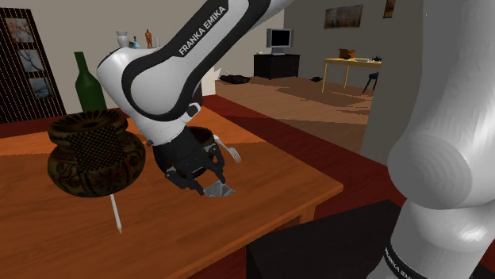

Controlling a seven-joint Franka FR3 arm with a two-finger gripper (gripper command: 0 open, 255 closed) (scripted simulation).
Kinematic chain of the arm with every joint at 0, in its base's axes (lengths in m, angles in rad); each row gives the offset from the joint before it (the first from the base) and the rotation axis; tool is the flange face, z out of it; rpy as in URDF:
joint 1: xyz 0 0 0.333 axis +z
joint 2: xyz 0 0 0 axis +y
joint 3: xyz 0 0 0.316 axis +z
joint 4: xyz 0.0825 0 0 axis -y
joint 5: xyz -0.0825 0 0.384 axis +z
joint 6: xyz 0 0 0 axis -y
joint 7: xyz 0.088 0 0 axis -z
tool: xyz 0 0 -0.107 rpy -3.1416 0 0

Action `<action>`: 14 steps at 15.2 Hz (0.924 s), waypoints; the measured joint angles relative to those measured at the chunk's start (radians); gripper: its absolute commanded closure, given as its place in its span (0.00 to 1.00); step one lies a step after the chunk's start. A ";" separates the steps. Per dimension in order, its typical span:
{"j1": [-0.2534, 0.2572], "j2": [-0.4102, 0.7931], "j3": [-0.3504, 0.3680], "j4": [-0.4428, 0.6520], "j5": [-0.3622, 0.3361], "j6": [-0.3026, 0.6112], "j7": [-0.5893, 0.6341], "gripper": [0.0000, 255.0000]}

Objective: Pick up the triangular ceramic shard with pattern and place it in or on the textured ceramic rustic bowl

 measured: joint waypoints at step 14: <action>-0.024 -0.068 0.027 0.022 0.056 -0.051 -0.051 1.00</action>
